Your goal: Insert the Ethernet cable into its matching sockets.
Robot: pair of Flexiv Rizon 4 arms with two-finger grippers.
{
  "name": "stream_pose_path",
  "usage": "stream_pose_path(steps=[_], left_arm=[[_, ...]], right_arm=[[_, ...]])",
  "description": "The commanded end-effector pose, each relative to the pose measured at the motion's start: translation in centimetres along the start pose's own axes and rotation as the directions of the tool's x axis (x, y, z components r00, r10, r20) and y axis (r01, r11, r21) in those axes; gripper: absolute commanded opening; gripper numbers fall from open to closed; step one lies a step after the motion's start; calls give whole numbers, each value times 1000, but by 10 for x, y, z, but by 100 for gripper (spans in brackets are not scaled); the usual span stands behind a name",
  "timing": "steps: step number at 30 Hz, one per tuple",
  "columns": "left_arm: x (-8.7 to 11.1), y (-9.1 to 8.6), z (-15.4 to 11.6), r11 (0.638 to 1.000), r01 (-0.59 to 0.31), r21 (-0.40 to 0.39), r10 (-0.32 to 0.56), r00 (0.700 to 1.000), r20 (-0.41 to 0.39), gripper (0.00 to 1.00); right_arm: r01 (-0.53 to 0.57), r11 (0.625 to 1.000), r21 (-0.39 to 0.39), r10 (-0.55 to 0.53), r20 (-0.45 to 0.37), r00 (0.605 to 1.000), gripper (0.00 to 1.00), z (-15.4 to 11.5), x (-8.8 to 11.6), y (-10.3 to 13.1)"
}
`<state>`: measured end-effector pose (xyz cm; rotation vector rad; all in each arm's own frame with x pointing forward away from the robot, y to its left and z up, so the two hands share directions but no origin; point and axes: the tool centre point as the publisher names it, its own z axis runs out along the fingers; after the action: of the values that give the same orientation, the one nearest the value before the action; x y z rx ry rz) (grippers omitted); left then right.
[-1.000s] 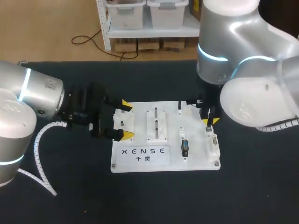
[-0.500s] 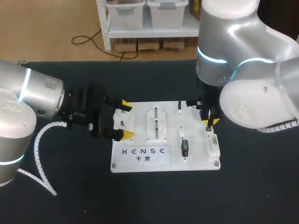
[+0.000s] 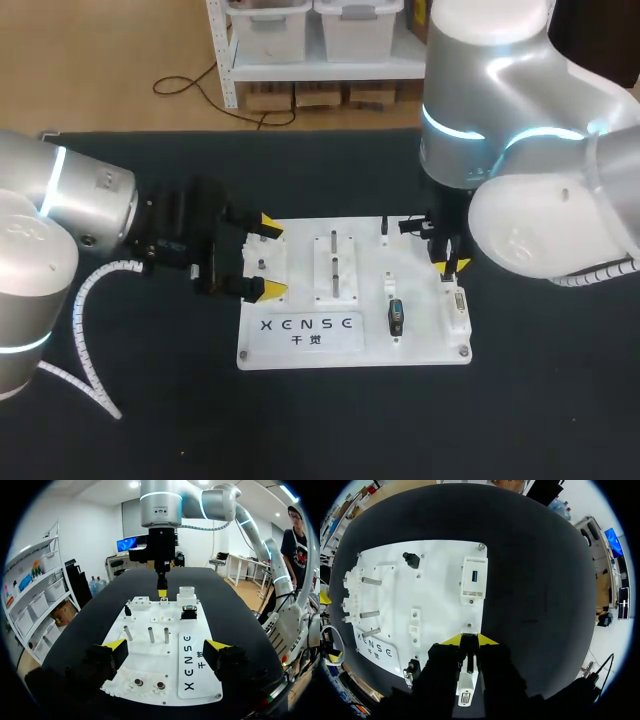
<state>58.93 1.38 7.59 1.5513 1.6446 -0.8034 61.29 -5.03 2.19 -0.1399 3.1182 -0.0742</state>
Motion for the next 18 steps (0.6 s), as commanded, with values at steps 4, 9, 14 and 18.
stream_pose_path(steps=[4,9,14,18], left_arm=[[2,-1,0,1000,-3,-5,3,1000,7,100],[2,-1,0,1000,-3,-5,3,1000,7,100],[2,-1,0,1000,-3,-5,3,1000,7,100],[2,-1,0,1000,-3,-5,3,1000,7,100]], right_arm=[[5,1000,3,-5,-11,1000,0,16,0,1],[3,1000,2,-3,-16,1000,0,19,1,2],[3,1000,11,-3,-4,1000,0,15,1,0],[2,1000,-10,-2,19,1000,100,0,1,-2]])
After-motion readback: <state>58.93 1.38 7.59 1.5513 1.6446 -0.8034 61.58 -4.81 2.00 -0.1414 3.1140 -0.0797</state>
